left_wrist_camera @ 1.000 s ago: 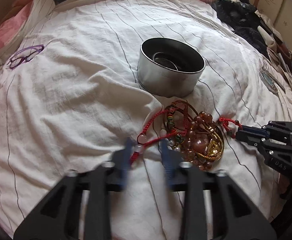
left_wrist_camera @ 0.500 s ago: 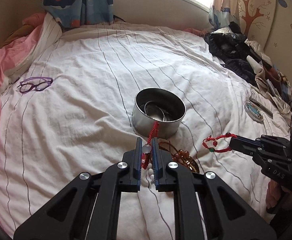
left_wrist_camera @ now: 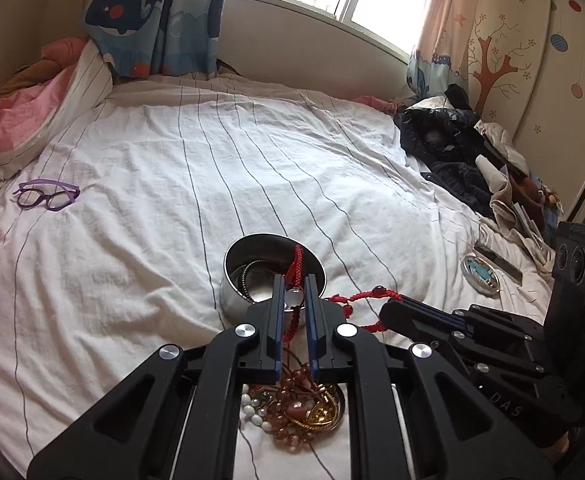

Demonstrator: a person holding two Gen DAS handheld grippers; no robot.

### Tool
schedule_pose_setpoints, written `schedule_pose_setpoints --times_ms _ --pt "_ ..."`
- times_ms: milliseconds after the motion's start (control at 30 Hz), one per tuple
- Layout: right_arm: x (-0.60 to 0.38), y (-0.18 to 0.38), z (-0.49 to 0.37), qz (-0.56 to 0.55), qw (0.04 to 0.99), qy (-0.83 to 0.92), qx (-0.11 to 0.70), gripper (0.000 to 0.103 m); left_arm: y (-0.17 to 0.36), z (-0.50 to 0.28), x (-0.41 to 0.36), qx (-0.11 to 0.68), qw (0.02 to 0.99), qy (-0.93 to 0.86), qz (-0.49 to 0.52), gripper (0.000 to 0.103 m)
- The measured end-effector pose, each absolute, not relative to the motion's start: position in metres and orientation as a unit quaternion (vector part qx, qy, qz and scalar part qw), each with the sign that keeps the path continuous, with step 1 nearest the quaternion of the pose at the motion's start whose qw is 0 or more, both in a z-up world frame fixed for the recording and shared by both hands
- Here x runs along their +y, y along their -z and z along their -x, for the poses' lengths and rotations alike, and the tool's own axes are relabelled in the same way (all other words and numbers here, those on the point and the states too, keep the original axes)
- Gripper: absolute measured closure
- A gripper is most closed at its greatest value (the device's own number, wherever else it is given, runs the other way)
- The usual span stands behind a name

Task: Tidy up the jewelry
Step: 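Release the red strand into the tin with the left tool while the right releases the red bracelet, then reach the left tool into the pile and grasp the amber bead bracelet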

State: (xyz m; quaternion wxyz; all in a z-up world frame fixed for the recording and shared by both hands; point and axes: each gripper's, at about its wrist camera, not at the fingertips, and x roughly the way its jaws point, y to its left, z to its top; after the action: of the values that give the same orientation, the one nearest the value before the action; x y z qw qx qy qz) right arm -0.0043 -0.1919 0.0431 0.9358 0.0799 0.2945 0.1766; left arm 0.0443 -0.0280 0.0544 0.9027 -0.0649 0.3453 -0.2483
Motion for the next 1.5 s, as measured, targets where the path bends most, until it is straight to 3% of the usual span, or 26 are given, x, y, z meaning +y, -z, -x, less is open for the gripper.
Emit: schedule_pose_setpoints --times_ms 467,500,600,700,733,1033,1200,1333,1500 --pt "-0.194 -0.047 -0.048 -0.085 0.937 -0.17 0.293 0.097 -0.026 -0.1 -0.049 0.387 0.887 0.234 0.095 0.094" --pt "-0.194 -0.043 -0.054 -0.086 0.936 -0.167 0.298 0.097 -0.02 -0.105 -0.05 0.395 0.885 0.229 0.092 0.091" --pt "-0.189 -0.023 -0.08 -0.077 0.917 -0.167 0.353 0.096 -0.007 -0.113 -0.048 0.426 0.882 0.19 0.074 0.069" --pt "-0.194 -0.014 -0.082 -0.086 0.915 -0.145 0.368 0.082 -0.011 -0.11 -0.042 0.419 0.892 0.164 0.053 0.056" --pt "-0.195 -0.014 -0.08 -0.085 0.916 -0.141 0.366 0.082 -0.014 -0.108 -0.041 0.415 0.894 0.16 0.047 0.051" --pt "-0.202 -0.018 -0.052 -0.086 0.914 -0.14 0.371 0.073 -0.026 -0.075 -0.043 0.402 0.903 0.135 -0.063 0.036" --pt "-0.198 -0.028 -0.026 -0.064 0.918 -0.148 0.363 0.057 -0.035 -0.056 -0.04 0.387 0.91 0.126 -0.081 0.024" --pt "-0.198 -0.029 -0.013 -0.046 0.917 -0.149 0.366 0.055 -0.038 -0.037 -0.041 0.373 0.913 0.123 -0.115 0.015" --pt "-0.197 -0.028 -0.004 -0.034 0.915 -0.149 0.372 0.055 -0.034 -0.026 -0.04 0.372 0.91 0.116 -0.141 0.013"
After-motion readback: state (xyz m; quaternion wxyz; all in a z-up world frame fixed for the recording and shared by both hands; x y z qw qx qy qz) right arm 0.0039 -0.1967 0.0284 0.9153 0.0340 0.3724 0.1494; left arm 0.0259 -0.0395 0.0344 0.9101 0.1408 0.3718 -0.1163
